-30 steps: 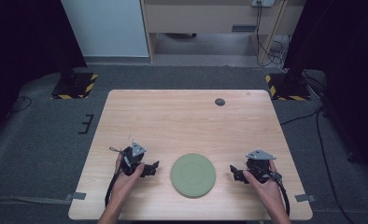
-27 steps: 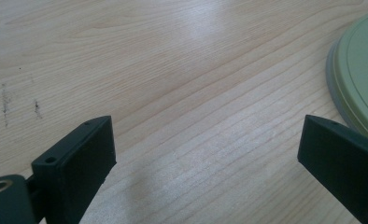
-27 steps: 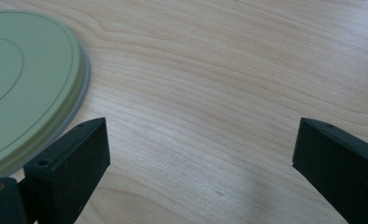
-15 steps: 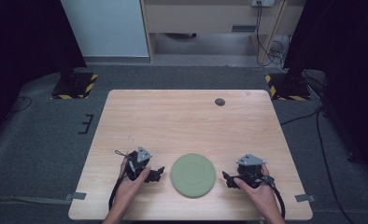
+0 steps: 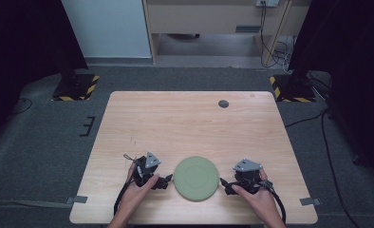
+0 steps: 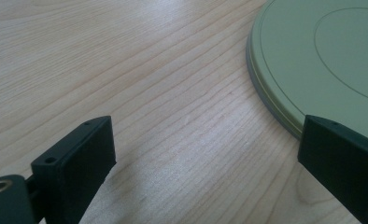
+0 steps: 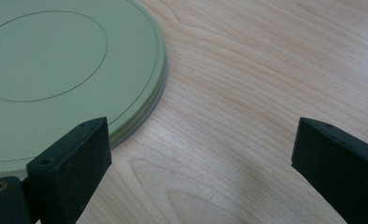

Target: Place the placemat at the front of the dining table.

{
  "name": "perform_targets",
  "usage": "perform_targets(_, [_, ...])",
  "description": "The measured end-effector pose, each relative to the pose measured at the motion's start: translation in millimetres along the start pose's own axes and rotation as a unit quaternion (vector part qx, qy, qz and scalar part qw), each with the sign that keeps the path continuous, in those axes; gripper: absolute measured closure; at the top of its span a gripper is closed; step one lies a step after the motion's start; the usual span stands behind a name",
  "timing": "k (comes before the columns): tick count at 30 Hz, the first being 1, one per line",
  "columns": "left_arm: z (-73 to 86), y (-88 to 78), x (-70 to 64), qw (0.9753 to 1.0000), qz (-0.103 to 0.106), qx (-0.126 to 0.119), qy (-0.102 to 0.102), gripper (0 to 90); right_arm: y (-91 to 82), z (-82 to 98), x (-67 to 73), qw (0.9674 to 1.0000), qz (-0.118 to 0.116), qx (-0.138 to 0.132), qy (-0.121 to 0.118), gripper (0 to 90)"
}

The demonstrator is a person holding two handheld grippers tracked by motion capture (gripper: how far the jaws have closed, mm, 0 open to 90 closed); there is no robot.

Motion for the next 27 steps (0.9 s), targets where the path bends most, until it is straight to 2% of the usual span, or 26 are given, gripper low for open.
perform_targets(5, [-1.1, 1.4, -5.1, 0.9999, 0.012, -0.003, 0.002, 3.3, 0.2, -0.6, 2.5, 1.0, -0.006, -0.001, -0.002, 4.8])
perform_targets(9, [0.0, 4.5, -8.7, 0.9999, 0.014, -0.001, 0.008, 3.3, 0.7, -1.2, 5.0, 0.9999, -0.013, -0.002, -0.007, 4.8])
perform_targets(14, [-0.6, 3.7, -8.7, 0.9998, 0.017, -0.005, 0.001, 3.3, 2.4, -1.0, 8.7, 0.9997, -0.018, 0.001, -0.014, 4.8])
perform_targets(27, [-0.3, 4.0, -8.9, 0.9998, 0.021, -0.004, 0.001, 3.2, 6.1, -0.4, 14.8, 0.9994, -0.023, 0.009, -0.026, 4.7])
Point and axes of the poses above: each handheld gripper's, and its own axes: y roughly forward along the jaws, z roughly out of its underside, x roughly to its left, the point moved 1 cm from there along y, roughly forward along the jaws, and after that the axes turned 11 degrees about -x, right-handed, at the moved point
